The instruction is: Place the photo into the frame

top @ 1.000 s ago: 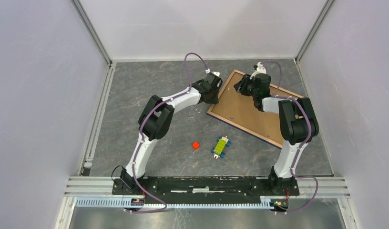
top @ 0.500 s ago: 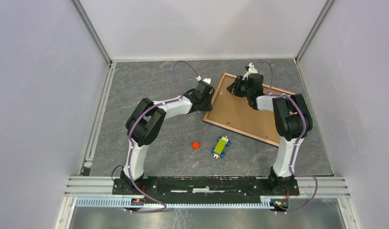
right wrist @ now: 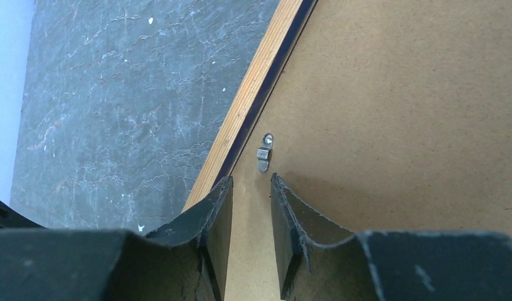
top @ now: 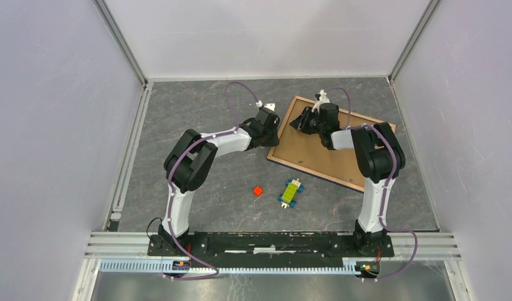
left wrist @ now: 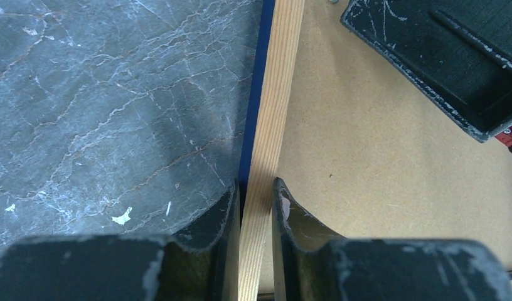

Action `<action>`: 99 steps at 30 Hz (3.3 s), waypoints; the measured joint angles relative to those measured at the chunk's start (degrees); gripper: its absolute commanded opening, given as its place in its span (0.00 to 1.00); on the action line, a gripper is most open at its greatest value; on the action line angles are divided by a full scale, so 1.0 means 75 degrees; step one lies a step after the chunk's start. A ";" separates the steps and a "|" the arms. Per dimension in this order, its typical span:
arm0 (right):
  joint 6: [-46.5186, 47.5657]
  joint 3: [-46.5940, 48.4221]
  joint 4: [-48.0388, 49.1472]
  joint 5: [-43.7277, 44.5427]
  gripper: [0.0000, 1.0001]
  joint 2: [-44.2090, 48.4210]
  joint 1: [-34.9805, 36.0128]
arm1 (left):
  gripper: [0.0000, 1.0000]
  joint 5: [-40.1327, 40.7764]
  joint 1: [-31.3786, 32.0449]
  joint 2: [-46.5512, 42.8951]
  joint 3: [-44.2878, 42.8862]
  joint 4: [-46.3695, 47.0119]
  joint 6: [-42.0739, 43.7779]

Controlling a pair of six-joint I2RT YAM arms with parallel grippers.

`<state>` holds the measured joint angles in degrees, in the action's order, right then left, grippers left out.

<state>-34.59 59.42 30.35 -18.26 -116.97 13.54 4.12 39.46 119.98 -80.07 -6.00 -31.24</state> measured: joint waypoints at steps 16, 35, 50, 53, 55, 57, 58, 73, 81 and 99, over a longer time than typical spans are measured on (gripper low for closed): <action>-0.0653 0.0224 0.0399 -0.0175 0.26 -0.0428 0.0000 | 0.02 -0.0087 -0.0003 -0.0041 0.0128 0.0189 -0.0067; -0.1888 0.0216 0.1294 -0.0187 0.26 -0.0848 0.0064 | 0.02 -0.0201 -0.0032 -0.0041 0.0131 0.0195 -0.0082; -0.2244 0.0329 0.1381 0.0114 0.31 -0.0959 0.0248 | 0.02 -0.0227 -0.0038 -0.0041 0.0160 0.0254 -0.0085; -0.2052 0.0670 0.1017 0.0076 0.35 -0.1017 0.0251 | 0.02 -0.0210 -0.0067 -0.0041 0.0187 0.0364 -0.0137; -0.1778 0.0807 0.0810 0.0178 0.38 -0.0997 0.0303 | 0.02 -0.0210 -0.0082 -0.0041 0.0207 0.0399 -0.0163; -0.1440 0.0717 0.0688 0.0315 0.40 -0.0816 0.0356 | 0.02 -0.0204 -0.0082 -0.0041 0.0216 0.0417 -0.0175; -0.1279 0.0583 0.0606 0.0405 0.40 -0.0644 0.0361 | 0.02 -0.0204 -0.0082 -0.0041 0.0216 0.0417 -0.0175; -0.0883 0.0166 0.0519 0.0697 0.37 -0.0321 0.0364 | 0.02 -0.0204 -0.0082 -0.0041 0.0219 0.0423 -0.0178; -0.1405 0.0580 0.0863 0.0816 0.37 -0.0778 0.0490 | 0.02 -0.0204 -0.0082 -0.0041 0.0219 0.0423 -0.0178; -0.1775 0.1049 0.0702 0.0892 0.59 -0.0994 0.0627 | 0.02 -0.0169 -0.0152 -0.0041 0.0224 0.0434 -0.0221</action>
<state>-47.90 67.29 35.62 -11.57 -124.42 18.24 2.85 38.33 119.68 -78.39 -2.74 -32.91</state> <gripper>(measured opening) 0.464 0.255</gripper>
